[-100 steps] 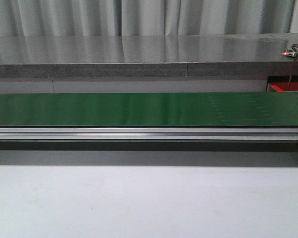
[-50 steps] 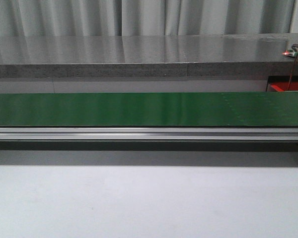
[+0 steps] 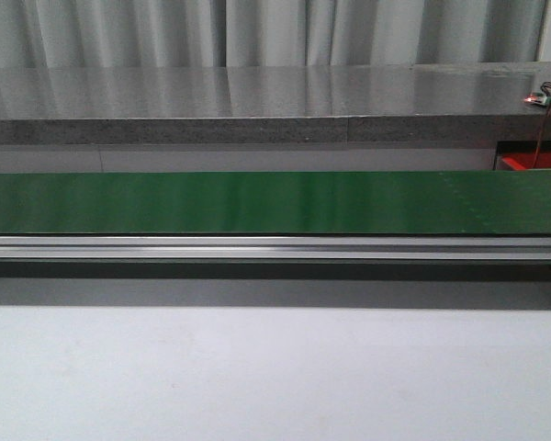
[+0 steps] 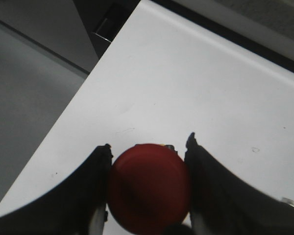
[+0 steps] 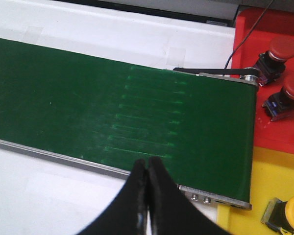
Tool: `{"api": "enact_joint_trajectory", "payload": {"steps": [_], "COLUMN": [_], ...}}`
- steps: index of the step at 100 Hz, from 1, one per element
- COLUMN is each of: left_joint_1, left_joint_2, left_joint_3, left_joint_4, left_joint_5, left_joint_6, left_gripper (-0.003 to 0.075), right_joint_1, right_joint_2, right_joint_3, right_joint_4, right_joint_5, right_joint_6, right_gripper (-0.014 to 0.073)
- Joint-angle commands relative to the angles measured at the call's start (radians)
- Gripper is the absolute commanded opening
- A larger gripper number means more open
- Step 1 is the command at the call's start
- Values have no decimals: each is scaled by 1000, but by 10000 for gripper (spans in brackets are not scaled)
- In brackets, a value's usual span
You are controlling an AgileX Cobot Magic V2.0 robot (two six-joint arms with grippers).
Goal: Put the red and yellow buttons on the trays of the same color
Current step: 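Close the left gripper on the red button and lift it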
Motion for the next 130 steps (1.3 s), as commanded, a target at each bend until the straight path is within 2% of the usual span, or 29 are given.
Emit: {"api": "enact_joint_trajectory", "payload": {"steps": [1,15,35,61,78,95,120,127,130], "left_joint_1": [-23,-73,-142,-203,-239,-278,-278,-278,-278], "left_joint_2": [-113,-169,-282,-467,-484,-463,-391,-385,-385], "left_joint_3": [-33,-27,97,427,571,613,613,613,613], "left_joint_4": [3,3,3,-31,-68,-65,-43,-43,-43], "left_joint_5": [-1,67,55,-85,-164,-224,-239,-239,-239], "left_joint_6": [9,14,14,14,14,14,14,14,17], "left_gripper": [138,138,138,138,138,138,144,193,241], "right_joint_1": [1,1,1,1,1,1,1,1,1], "right_joint_2": [-20,-20,-20,-20,-20,-20,-20,-20,-20], "right_joint_3": [-28,-28,-28,-28,-28,-28,-28,-28,-28], "right_joint_4": [17,17,17,17,17,17,17,17,17], "right_joint_5": [-51,-51,-51,-51,-51,-51,-51,-51,-51], "right_joint_6": [-7,-7,-7,-7,-7,-7,-7,-7,-7], "right_gripper": [-73,-73,-73,-73,-73,-73,-73,-73,-73]}}
